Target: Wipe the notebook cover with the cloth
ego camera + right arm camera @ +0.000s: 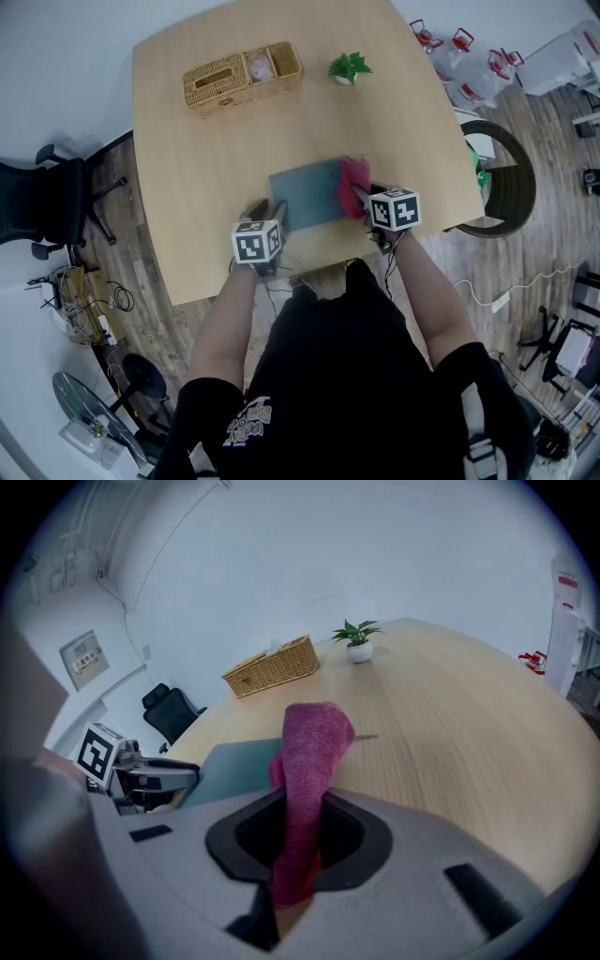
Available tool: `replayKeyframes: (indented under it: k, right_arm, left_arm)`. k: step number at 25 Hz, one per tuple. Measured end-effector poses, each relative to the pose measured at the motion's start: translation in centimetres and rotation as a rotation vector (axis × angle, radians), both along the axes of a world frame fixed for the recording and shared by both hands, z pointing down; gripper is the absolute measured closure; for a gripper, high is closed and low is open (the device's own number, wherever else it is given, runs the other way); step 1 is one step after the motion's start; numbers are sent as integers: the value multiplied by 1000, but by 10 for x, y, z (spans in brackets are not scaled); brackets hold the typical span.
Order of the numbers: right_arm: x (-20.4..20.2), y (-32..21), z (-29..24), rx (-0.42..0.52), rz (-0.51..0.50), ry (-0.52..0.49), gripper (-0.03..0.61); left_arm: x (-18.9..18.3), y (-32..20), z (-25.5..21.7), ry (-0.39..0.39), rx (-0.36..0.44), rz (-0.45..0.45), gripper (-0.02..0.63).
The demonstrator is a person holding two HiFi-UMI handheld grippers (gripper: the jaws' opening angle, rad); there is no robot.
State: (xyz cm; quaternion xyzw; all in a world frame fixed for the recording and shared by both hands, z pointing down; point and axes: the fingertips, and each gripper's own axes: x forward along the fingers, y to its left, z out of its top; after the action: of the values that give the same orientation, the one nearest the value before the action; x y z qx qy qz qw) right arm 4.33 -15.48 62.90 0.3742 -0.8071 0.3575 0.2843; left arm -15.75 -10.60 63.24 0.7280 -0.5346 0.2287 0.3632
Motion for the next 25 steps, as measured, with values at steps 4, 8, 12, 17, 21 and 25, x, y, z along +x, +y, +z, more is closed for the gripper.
replayKeyframes:
  k: [4,8,12,17,21,25]
  right_arm:
    - [29,-8,2,0,65,37,517]
    - [50,-10,-3,20,132,43,517]
    - [47,-10,-16,57,159,15,517]
    - [8,2,-35,75,118,-72,517]
    - [-40,22,-40,49,46,-140,517]
    - [-81,44,-37,7,-9,-189,517]
  left_arm:
    - [0,0,0,-1,-1,0,442]
    - [0,0,0,-1,-1,0,442]
    - [-1,0,0,1,-2,0,442]
    - [-1,0,0,0,-2,0,442]
    - [-1,0,1,2,-4,0,442]
    - [-1,2,0,3,-6,-1,442]
